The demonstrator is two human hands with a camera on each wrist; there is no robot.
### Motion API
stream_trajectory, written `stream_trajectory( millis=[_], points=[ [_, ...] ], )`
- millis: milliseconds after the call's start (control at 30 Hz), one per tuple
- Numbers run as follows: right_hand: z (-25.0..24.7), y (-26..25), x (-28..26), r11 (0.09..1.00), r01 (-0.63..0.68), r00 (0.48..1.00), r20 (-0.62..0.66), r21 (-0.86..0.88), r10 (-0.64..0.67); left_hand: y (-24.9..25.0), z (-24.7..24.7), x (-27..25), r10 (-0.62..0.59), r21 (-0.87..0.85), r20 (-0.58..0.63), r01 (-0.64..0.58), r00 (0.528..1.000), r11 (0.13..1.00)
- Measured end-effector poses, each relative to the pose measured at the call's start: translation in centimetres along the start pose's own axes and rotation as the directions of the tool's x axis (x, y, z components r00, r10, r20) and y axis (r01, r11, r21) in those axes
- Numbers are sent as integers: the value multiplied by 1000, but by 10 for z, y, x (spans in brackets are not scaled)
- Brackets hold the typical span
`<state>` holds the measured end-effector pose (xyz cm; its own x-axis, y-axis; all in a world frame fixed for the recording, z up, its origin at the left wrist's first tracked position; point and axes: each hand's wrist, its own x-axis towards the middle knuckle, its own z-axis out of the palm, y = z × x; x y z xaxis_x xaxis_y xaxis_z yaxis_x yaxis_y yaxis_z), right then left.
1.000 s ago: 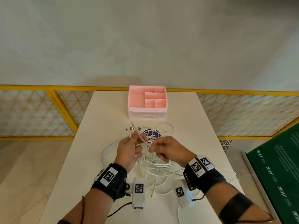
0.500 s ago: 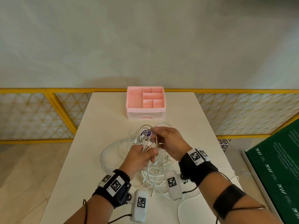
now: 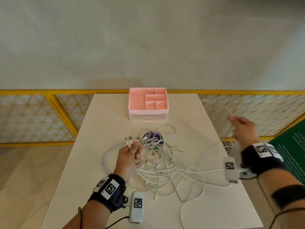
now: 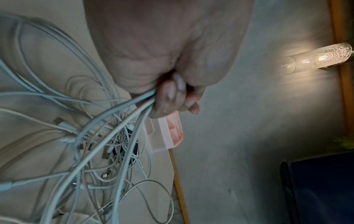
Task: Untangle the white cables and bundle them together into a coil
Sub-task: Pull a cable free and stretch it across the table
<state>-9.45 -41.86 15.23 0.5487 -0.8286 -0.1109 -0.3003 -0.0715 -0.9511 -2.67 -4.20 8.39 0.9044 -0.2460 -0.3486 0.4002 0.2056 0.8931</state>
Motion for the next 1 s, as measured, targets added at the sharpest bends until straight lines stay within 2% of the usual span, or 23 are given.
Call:
stream_trajectory(
  millis=[67, 133, 200, 267, 367, 467, 533, 567, 600, 633, 667, 700, 733, 767, 800, 833, 867, 933, 1000],
  points=[
    [-41, 19, 17, 994, -87, 987, -144, -63, 77, 0, 1, 3, -32, -43, -41, 30, 999, 999],
    [-77, 44, 32, 980, -199, 951, -245, -20, 188, 1, 4, 5, -40, -71, -64, 36, 997, 997],
    [-104, 72, 43, 957, -289, 923, -260, 18, 283, 1, 7, 7, -43, -95, -68, 37, 997, 995],
    [-118, 98, 44, 930, -366, 902, -258, -33, 346, 0, 8, 9, -57, -120, -52, 51, 997, 992],
    [-108, 114, 31, 911, -409, 894, -229, -61, 386, -2, 11, 11, -98, -193, 14, 99, 995, 976],
    [-70, 117, 22, 937, -345, 924, -199, -55, 328, 0, 17, 11, -130, -254, 84, 147, 988, 956],
    [-31, 103, 9, 973, -232, 963, -144, -18, 227, 3, 22, 11, -113, -270, 121, 142, 986, 952],
    [-8, 89, -7, 987, -160, 986, -49, 30, 162, 5, 24, 11, -93, -272, 138, 128, 986, 954],
    [17, 67, -32, 994, -78, 993, 100, 82, 70, 7, 27, 11, -70, -275, 150, 110, 986, 955],
    [40, 49, -54, 995, -5, 967, 254, 95, -20, 9, 30, 11, -49, -280, 157, 92, 986, 956],
    [64, 32, -77, 993, 56, 903, 420, 106, -96, 12, 33, 11, -29, -287, 160, 75, 987, 955],
    [83, 21, -98, 989, 95, 804, 578, 111, -142, 15, 36, 11, -9, -297, 163, 58, 987, 953],
    [101, 13, -117, 988, 101, 675, 722, 117, -155, 18, 39, 10, 14, -310, 167, 39, 986, 950],
    [117, 10, -134, 989, 100, 545, 826, 106, -143, 21, 42, 10, 43, -323, 172, 15, 984, 946],
    [130, 12, -147, 990, 101, 436, 890, 97, -132, 25, 44, 9, 74, -335, 178, -11, 981, 942],
    [142, 17, -157, 987, 143, 376, 918, 77, -126, 29, 44, 9, 102, -341, 180, -36, 978, 940],
    [151, 19, -165, 981, 181, 357, 926, 64, -126, 33, 43, 9, 124, -342, 178, -57, 976, 938],
    [156, 27, -167, 970, 242, 388, 915, 17, -113, 40, 34, 13, 146, -340, 147, -89, 978, 936],
    [147, 37, -157, 939, 340, 418, 902, -43, -110, 44, 18, 20, 134, -334, 64, -106, 989, 937]
  ],
)
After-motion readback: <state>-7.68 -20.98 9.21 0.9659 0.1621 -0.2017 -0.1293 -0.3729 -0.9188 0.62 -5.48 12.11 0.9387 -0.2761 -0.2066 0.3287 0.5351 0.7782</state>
